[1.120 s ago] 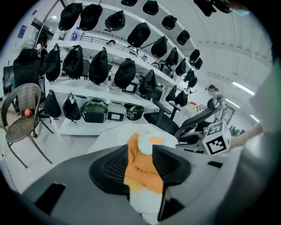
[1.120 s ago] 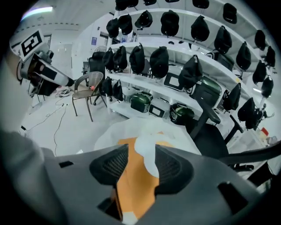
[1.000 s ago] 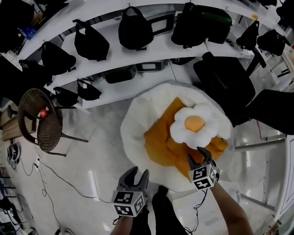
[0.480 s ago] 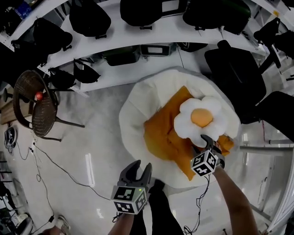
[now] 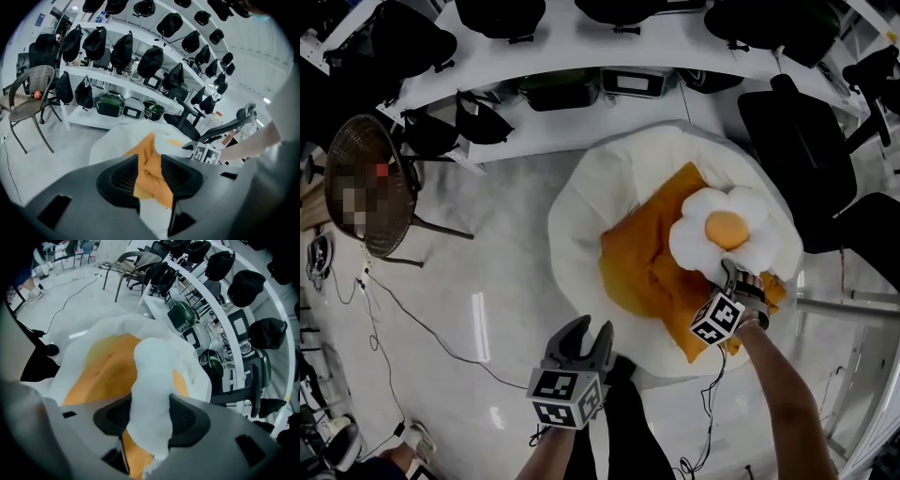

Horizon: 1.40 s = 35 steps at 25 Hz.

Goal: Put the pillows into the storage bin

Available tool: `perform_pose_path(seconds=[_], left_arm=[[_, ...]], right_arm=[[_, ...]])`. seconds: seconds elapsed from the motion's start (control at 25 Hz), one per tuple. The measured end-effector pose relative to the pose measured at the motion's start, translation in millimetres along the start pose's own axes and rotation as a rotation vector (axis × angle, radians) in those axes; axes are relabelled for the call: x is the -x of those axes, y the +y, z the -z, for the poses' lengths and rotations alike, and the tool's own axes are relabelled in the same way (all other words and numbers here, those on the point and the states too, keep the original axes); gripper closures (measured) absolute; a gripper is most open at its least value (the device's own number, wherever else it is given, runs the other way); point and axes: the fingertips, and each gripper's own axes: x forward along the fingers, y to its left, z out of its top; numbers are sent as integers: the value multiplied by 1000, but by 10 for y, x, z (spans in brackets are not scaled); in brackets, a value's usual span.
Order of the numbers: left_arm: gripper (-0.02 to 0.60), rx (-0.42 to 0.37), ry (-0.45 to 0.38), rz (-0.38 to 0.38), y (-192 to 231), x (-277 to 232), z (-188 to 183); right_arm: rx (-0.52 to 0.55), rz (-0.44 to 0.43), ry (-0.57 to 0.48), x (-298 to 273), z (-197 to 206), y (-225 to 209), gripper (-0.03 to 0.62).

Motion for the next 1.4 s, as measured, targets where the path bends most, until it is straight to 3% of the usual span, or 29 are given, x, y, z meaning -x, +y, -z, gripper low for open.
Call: perform_pose_path(seconds=[0.4, 0.68, 1.04, 1.24, 1.4], left_arm=[[457, 18, -4, 23, 63, 145, 2], [468, 9, -5, 49, 98, 365, -4], [476, -16, -5, 95, 130, 820, 56], [477, -52, -6, 131, 116, 1116, 82], [479, -87, -9, 166, 89, 1350, 127]], right_arm=[[-35, 23, 57, 133, 71, 61, 477], [-159, 22, 60, 496, 29, 129, 482], [-423, 4, 17, 1215, 13, 324, 485], [-500, 53, -34, 1708, -109, 400, 487], [-567, 151, -69, 2084, -130, 386, 487]])
